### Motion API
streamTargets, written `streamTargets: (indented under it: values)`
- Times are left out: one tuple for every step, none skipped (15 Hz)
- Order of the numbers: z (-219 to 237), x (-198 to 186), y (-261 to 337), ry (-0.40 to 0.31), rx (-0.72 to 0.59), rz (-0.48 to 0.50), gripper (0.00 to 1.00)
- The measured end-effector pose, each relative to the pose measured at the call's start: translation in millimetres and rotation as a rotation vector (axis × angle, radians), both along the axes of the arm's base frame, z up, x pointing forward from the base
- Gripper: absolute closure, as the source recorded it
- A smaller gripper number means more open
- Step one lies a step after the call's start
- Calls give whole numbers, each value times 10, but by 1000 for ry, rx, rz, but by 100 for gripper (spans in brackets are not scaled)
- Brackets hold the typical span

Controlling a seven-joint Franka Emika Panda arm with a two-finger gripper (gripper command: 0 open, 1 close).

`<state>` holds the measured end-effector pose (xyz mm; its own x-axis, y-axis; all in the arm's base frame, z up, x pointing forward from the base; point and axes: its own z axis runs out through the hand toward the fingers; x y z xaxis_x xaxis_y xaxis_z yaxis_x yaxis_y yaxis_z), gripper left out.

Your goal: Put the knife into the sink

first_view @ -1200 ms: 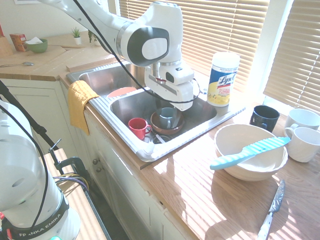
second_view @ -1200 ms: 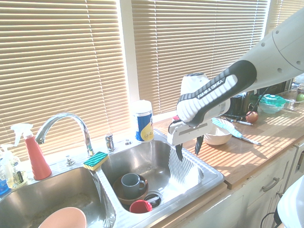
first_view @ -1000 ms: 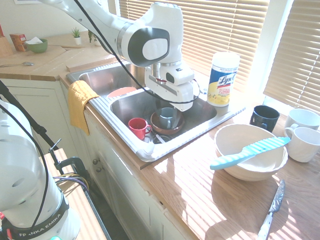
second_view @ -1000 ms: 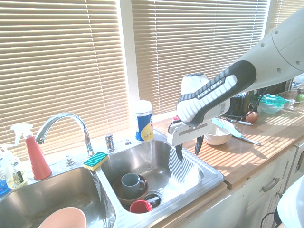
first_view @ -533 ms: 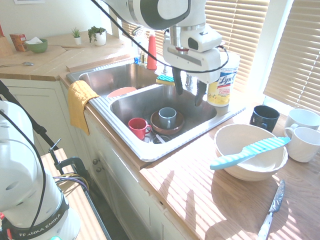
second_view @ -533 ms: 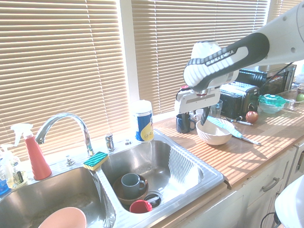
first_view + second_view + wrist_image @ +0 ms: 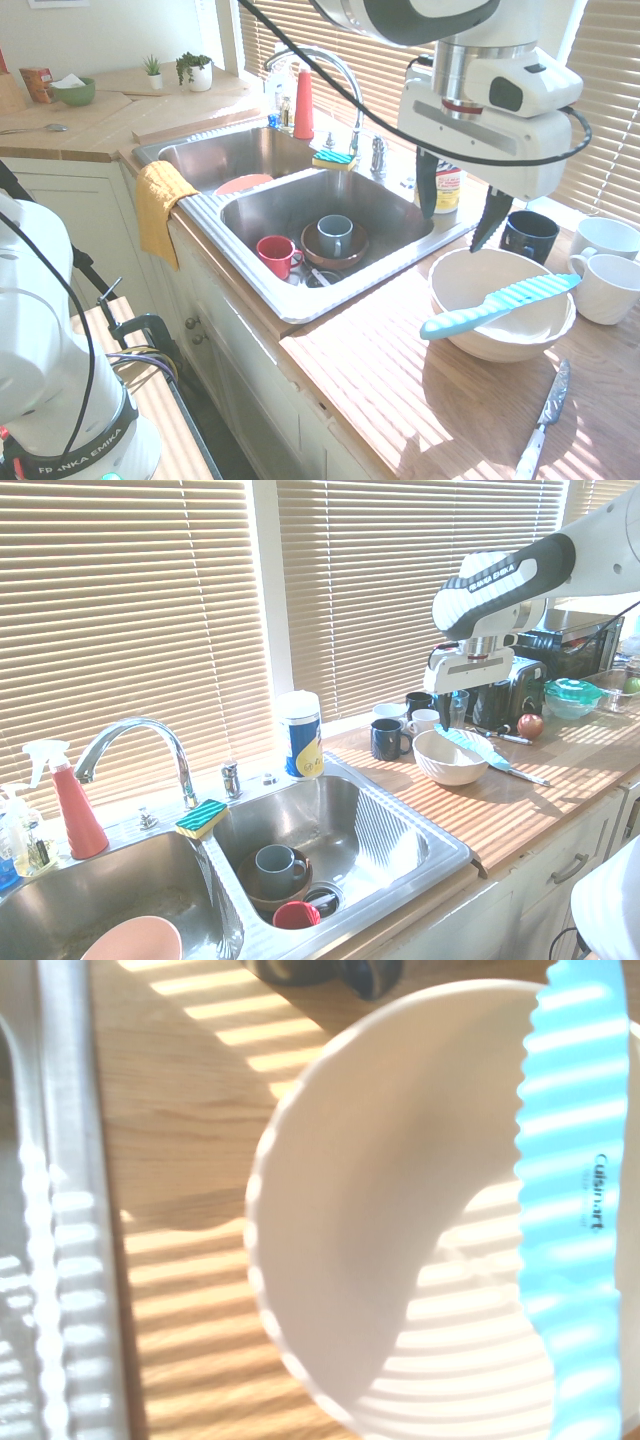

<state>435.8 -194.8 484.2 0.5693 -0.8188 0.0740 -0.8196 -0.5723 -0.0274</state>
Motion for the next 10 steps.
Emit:
streamTargets:
  values:
    - [-72, 7, -89, 13, 3, 0, 0]
    - [-152, 12, -165, 22, 6, 3, 0]
    - [-234, 27, -236, 24, 9, 7, 0]
    - [-325, 45, -305, 25, 11, 6, 0]
    - [-431, 63, -374, 28, 12, 4, 0]
    - [-540, 76, -440, 34, 13, -1, 0]
    - [-634, 81, -501, 42, 14, -9, 0]
    - [-711, 83, -541, 50, 18, -14, 0]
    - [-763, 88, -557, 53, 26, -16, 0]
    - [-792, 99, -555, 52, 32, -14, 100]
